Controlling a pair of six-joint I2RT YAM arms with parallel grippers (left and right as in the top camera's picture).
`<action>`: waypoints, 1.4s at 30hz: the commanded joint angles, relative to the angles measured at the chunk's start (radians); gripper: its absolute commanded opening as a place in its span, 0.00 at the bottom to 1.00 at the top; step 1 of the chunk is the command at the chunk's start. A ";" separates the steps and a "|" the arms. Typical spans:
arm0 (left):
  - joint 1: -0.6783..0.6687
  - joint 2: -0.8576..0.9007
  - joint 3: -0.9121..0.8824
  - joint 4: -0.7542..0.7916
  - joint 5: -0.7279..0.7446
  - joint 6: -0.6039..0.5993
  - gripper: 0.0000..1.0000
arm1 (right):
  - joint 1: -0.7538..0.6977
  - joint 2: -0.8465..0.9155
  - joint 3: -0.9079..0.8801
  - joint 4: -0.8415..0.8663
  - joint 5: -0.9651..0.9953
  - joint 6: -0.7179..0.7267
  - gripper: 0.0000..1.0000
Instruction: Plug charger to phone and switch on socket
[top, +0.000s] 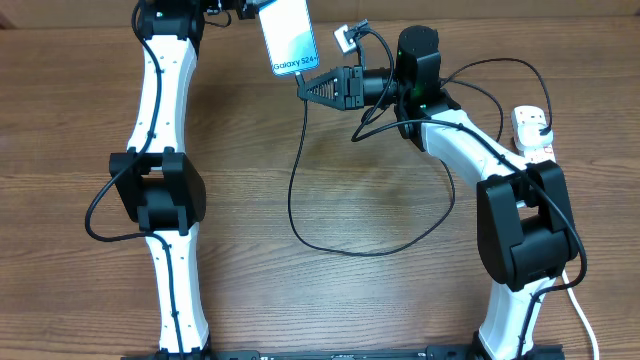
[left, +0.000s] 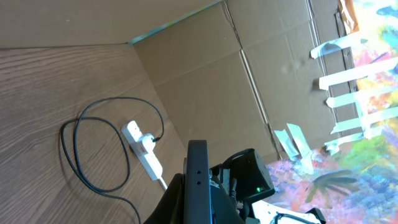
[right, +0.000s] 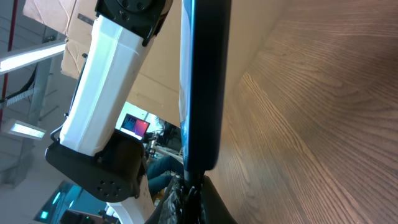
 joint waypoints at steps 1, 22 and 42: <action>-0.031 -0.004 0.024 0.000 0.068 0.042 0.04 | -0.018 0.006 0.020 0.008 0.078 -0.005 0.04; -0.034 -0.004 0.024 -0.003 0.105 0.052 0.04 | -0.020 0.006 0.020 0.008 0.076 -0.006 0.82; 0.049 -0.004 0.024 -0.055 0.138 0.074 0.04 | -0.156 0.006 0.020 -0.340 0.072 -0.156 1.00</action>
